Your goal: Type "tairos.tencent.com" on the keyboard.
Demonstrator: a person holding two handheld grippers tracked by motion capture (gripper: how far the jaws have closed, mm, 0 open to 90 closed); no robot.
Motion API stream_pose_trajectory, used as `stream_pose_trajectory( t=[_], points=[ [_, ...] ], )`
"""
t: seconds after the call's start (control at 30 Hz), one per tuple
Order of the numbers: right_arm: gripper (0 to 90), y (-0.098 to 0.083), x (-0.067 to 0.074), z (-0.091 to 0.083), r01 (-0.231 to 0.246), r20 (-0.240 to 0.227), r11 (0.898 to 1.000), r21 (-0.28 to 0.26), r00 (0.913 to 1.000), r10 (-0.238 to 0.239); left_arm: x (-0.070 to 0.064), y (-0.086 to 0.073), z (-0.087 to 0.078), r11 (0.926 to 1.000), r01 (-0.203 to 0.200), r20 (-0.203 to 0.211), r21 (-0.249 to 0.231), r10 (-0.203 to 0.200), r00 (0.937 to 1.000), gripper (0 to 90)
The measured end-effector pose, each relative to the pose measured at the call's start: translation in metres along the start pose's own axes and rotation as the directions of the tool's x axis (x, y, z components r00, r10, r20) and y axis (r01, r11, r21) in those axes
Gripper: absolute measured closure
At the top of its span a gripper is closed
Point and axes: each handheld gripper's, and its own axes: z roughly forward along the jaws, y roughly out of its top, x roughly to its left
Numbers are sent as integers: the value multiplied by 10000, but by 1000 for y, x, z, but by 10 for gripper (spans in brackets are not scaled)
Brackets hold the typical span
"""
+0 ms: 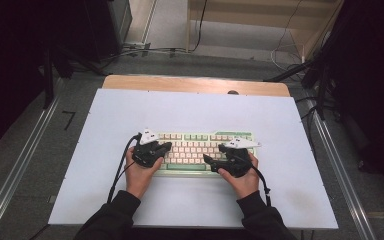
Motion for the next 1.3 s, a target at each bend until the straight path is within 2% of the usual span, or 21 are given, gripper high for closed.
stream_pose_trajectory(
  t=[0.57,0.7,0.83,0.87,0.97,1.07,1.2,1.3],
  points=[
    [267,0,1,1,-27,-16,10000,47,10000,27,-2,-1,2,9997,-14,-54,227,16,10000,900],
    [267,0,0,1,-18,-14,10000,34,10000,18,-3,1,-2,10000,-12,134,-32,13,9999,900],
    [267,0,0,1,-33,-18,10000,50,10000,33,-3,2,-7,9994,161,362,-310,-149,9992,900],
    [267,0,0,1,-27,-10,10000,54,10000,27,-2,3,-9,9990,185,444,-395,-167,9989,886],
    [267,0,0,1,-26,-22,10000,35,10000,26,-2,4,-13,9972,329,505,-667,-296,9983,714],
    [267,0,0,1,-21,-22,10000,35,10000,21,-3,4,-18,9946,407,549,-952,-356,9979,618],
    [272,0,1,1,-29,-12,10000,54,10000,29,-4,4,-23,9925,277,197,-1195,-255,9995,455],
    [278,0,1,1,-18,3,10000,50,10000,18,-3,3,-26,9928,186,-186,-1182,-210,9996,382]
  ],
)
